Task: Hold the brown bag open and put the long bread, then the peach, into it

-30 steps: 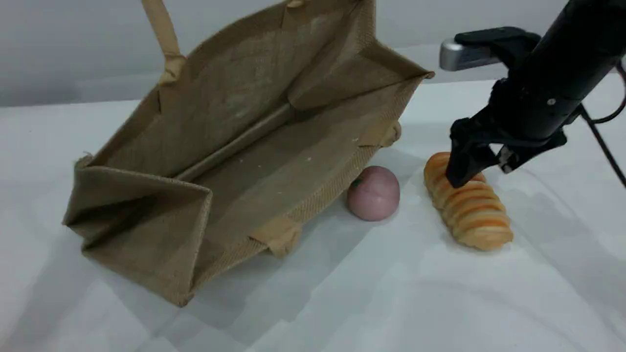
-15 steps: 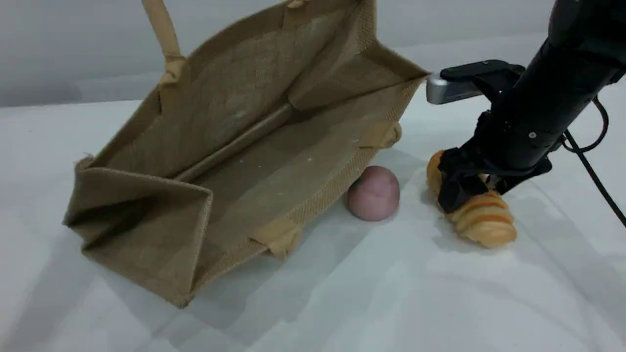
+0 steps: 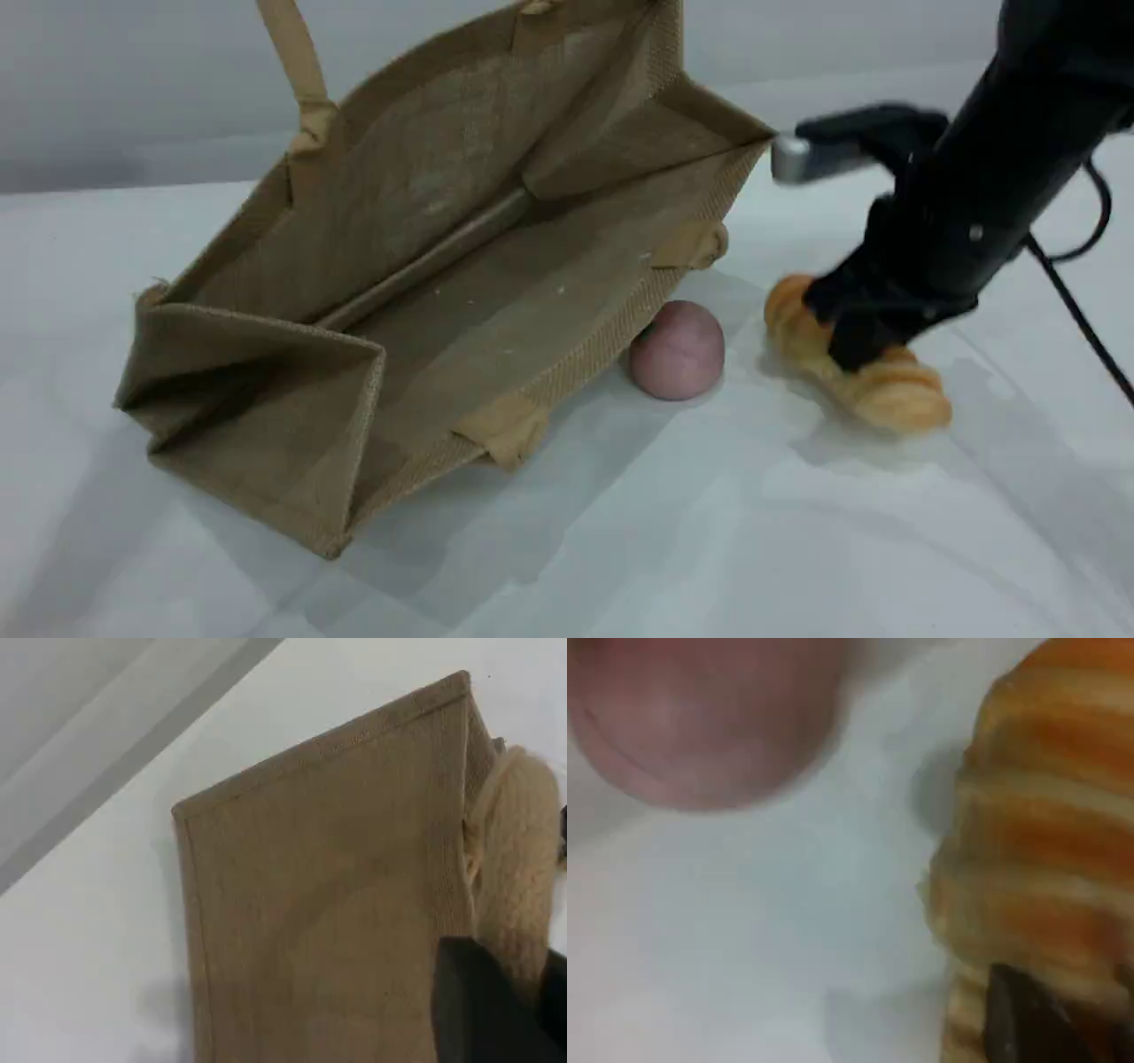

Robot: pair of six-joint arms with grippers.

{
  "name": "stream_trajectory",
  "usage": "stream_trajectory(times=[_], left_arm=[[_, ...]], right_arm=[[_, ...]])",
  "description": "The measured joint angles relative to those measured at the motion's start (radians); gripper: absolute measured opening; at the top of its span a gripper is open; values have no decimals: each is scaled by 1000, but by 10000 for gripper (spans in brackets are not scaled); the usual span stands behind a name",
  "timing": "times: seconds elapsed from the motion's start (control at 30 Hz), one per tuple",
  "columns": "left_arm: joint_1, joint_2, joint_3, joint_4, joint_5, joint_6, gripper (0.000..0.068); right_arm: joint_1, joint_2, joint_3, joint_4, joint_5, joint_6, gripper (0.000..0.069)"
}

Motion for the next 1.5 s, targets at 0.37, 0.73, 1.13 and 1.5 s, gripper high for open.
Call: stream_trajectory(times=[0.37, 0.73, 1.13, 1.5], left_arm=[[0, 0, 0, -2, 2, 54, 92], [0, 0, 0, -106, 6, 160, 92], [0, 0, 0, -130, 24, 182, 92], [0, 0, 0, -160, 26, 181, 92]], right_arm=[[-52, -346, 0, -10, 254, 128, 93], [-21, -644, 14, 206, 490, 164, 83], [225, -590, 150, 393, 197, 161, 81], [236, -385, 146, 630, -54, 140, 78]])
